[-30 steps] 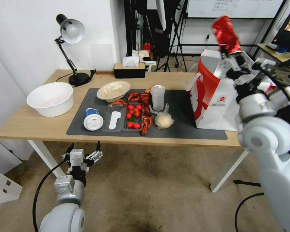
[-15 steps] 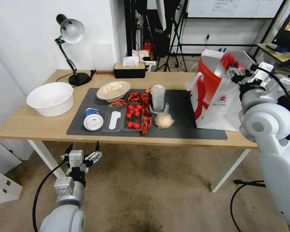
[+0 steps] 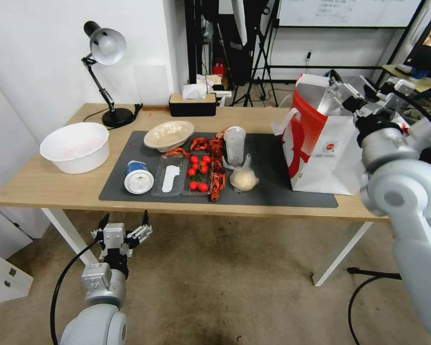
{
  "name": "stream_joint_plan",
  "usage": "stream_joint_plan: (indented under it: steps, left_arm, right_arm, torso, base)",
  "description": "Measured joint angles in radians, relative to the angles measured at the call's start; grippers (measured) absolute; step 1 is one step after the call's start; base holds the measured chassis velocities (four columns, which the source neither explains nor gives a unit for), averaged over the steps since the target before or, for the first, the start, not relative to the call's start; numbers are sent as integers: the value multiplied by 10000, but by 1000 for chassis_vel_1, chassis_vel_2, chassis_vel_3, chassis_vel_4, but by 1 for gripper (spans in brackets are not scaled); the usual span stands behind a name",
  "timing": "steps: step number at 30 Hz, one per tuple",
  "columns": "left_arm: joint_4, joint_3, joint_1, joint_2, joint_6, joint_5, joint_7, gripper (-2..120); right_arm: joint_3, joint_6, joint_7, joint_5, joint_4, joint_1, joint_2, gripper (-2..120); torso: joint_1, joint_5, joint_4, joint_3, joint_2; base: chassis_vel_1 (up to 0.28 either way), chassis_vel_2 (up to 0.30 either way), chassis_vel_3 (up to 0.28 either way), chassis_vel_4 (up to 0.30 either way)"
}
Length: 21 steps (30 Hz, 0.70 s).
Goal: Pick up the trash from the table and place it into the takeout bag.
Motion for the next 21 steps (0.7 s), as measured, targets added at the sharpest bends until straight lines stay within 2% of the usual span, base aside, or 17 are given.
stream_joint_plan:
  steps: [2, 4, 7, 8, 9, 11, 12, 16, 17, 20, 21]
  left_arm:
    - [0, -6, -10, 39, -54, -47, 0, 100]
    - [0, -6, -12, 58, -82, -68, 0, 100]
    - [11, -16, -29, 174, -263, -200, 25, 100]
    - [11, -16, -29, 174, -263, -200, 25, 100]
    - [29, -30, -34, 229, -315, -229, 53, 100]
    - [51, -68, -40, 322, -400, -275, 84, 100]
    - [51, -68, -40, 322, -400, -275, 84, 100]
    - [140, -103, -61, 496, -538, -412, 127, 100]
    - [140, -103, -61, 496, -538, -412, 127, 100]
    - [232, -101, -118, 593, -617, -475, 155, 100]
    - [232, -101, -118, 593, -617, -475, 155, 100]
  right_arm:
    - [-145, 485, -840, -662, 380, -968, -58, 100]
    - [-185, 610, -1053, -880, 471, -1242, -61, 100]
    - [-330, 1511, -1964, -2967, 619, -2550, -13, 100]
    - [-330, 1511, -1964, -2967, 619, -2550, -13, 100]
    - [-343, 1720, -2134, -3534, 619, -2927, 12, 100]
    - [-396, 1997, -2196, -4370, 681, -3701, 127, 100]
    - [-396, 1997, -2196, -4370, 681, -3701, 127, 100]
    - [-555, 2742, -1907, -6111, 500, -5143, 683, 100]
    - [-555, 2742, -1907, -6111, 500, -5143, 683, 100]
    - [-891, 3455, -1294, -7381, 39, -6181, 1127, 100]
    - [-891, 3455, -1294, -7381, 39, -6181, 1127, 100]
  torso:
    - [-1, 1, -1, 0, 0]
    - [0, 2, 0, 0, 0]
    - [-1, 2, 2, -1, 0]
    - [-1, 2, 2, -1, 0]
    - [0, 1, 1, 0, 0]
    - [0, 1, 0, 0, 0]
    - [0, 1, 0, 0, 0]
    - [-1, 2, -1, -1, 0]
    - [-1, 2, -1, -1, 0]
    - [-1, -1, 0, -1, -1]
    - [-1, -1, 0, -1, -1]
  base:
    - [0, 0, 0, 0]
    - [0, 0, 0, 0]
    - [0, 0, 0, 0]
    - [0, 0, 0, 0]
    - [0, 0, 0, 0]
    - [0, 0, 0, 0]
    - [0, 0, 0, 0]
    - [0, 0, 0, 0]
    - [0, 0, 0, 0]
    - [0, 0, 0, 0]
    - [0, 0, 0, 0]
